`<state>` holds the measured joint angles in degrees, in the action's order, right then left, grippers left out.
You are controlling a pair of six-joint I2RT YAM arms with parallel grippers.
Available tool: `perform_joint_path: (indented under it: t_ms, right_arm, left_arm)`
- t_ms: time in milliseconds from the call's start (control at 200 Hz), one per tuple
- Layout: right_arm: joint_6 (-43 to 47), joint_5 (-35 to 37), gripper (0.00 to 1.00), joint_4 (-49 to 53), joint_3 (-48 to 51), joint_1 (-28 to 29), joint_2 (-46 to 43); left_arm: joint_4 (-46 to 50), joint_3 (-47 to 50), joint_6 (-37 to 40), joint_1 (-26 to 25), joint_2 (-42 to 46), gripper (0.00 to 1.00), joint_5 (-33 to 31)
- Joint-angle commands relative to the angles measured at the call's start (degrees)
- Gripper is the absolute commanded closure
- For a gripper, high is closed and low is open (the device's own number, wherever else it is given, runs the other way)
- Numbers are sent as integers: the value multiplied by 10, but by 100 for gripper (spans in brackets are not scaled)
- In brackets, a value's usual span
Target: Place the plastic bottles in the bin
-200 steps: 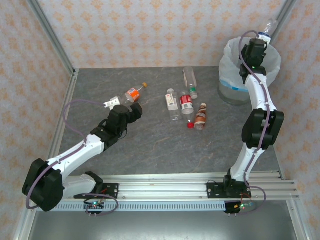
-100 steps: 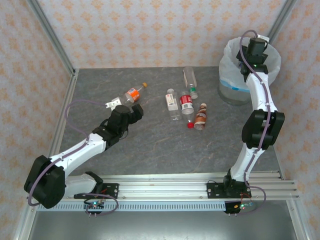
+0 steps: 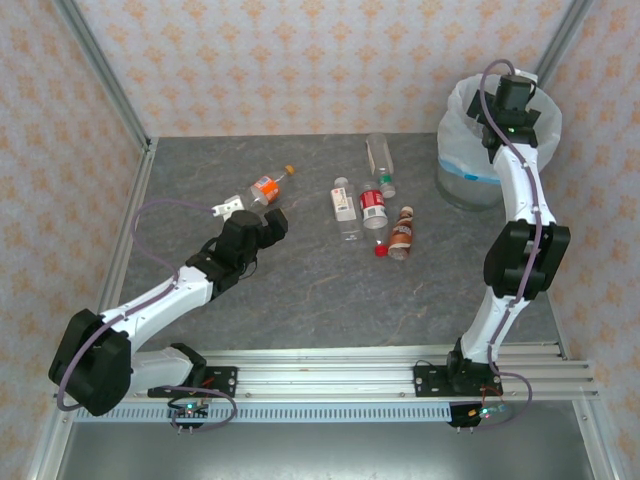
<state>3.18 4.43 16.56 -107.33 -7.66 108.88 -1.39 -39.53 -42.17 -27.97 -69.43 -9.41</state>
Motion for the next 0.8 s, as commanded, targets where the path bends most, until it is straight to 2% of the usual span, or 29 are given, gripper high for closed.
perform_joint_path:
  t_ms: [0,190,375,530,651,791]
  right_arm:
    - [-1,-9,1,0,8,0,-46]
    - [-5,-41,1,-26,56,-1,-103]
    - [5,-109,1,-19,102,0,-167]
    - [-49,-166,1,-35,181,2,-237]
    - [-81,-189,1,-80,265,23,-295]
    - [-55,-241,1,-57,310,71,-332]
  left_arm:
    - [-3,2,-5,7,-4,0,-3]
    - [-4,-3,-5,7,-10,0,1]
    - [-7,-8,-7,6,-22,0,6]
    - [-13,-13,-14,7,-36,0,13]
    - [-29,-16,-18,6,-49,0,30]
    - [-30,-27,-22,6,-62,0,44]
